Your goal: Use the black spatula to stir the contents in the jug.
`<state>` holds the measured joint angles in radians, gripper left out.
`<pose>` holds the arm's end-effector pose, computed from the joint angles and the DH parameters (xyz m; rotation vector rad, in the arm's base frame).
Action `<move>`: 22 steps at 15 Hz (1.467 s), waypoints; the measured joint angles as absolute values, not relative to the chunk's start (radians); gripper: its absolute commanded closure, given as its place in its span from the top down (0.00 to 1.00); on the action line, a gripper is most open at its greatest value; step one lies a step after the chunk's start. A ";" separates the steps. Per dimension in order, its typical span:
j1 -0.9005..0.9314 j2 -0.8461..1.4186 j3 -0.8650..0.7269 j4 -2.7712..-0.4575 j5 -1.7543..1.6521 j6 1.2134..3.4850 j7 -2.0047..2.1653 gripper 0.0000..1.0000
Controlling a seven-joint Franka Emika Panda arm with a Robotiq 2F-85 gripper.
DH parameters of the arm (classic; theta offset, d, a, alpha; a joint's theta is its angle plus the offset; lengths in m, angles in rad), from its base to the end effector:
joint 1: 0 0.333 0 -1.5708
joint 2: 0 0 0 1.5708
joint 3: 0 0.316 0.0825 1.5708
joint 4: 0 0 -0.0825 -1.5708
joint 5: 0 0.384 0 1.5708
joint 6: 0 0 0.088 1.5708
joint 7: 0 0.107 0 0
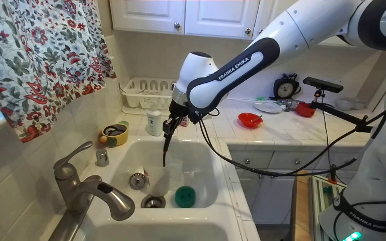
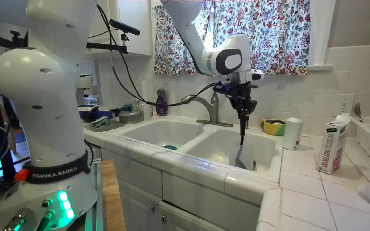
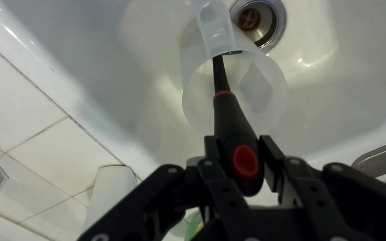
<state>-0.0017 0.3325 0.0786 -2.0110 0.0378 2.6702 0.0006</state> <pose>0.6297 0.0449 0.3232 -3.0408 -0.0561 -0.4991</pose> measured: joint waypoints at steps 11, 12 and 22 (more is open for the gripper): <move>-0.040 0.373 0.152 -2.025 0.121 2.795 -0.085 0.10; -0.045 0.370 0.158 -2.025 0.125 2.760 -0.093 0.10; -0.021 0.298 0.066 -1.996 0.056 2.517 -0.085 0.10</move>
